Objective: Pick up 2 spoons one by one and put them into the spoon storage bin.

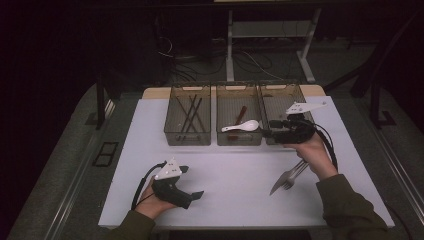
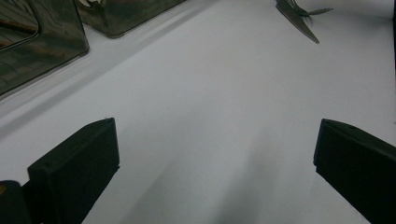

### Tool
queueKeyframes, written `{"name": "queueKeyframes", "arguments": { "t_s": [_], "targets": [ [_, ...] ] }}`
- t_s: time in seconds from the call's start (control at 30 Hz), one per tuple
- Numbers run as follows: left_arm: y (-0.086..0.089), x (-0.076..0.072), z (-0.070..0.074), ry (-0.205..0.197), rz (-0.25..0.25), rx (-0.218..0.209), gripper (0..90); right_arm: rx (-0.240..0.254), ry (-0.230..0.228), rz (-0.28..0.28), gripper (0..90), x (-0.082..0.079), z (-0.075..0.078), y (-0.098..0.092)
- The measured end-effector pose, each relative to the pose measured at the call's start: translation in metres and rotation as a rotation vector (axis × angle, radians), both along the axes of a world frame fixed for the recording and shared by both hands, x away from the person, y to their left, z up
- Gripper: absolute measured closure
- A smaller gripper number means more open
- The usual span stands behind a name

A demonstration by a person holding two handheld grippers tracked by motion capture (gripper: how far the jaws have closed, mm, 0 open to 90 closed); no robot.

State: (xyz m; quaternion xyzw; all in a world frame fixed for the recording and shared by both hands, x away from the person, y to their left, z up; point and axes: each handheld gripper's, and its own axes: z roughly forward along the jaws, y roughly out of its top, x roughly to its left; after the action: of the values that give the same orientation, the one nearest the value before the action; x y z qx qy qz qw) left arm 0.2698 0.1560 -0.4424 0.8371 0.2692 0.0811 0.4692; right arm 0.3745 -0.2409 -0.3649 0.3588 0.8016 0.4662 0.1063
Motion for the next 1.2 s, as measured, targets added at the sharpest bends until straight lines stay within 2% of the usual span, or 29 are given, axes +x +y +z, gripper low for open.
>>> {"name": "queueKeyframes", "arguments": {
  "t_s": [0.17, 0.4, 0.87, 0.97, 1.2],
  "targets": [
    [0.001, 0.000, 0.000, 0.001, 0.004, -0.006, 0.0, -0.021, 0.002, 0.009, 43.9, -0.009, -0.005, -0.005],
    [0.000, 0.000, 0.000, -0.008, 0.002, 0.007, 0.0, -0.029, 0.015, 0.004, 43.8, -0.020, -0.010, -0.015],
    [0.000, -0.001, 0.000, -0.005, 0.001, 0.006, 0.0, -0.052, 0.032, 0.002, 44.1, -0.040, -0.021, -0.032],
    [0.000, -0.001, 0.000, -0.004, 0.001, 0.005, 0.0, -0.058, 0.034, 0.000, 45.2, -0.043, -0.023, -0.036],
    [0.000, -0.001, 0.000, -0.003, 0.000, 0.006, 0.0, -0.071, 0.060, -0.015, 54.3, -0.050, -0.029, -0.048]
  ]
}}
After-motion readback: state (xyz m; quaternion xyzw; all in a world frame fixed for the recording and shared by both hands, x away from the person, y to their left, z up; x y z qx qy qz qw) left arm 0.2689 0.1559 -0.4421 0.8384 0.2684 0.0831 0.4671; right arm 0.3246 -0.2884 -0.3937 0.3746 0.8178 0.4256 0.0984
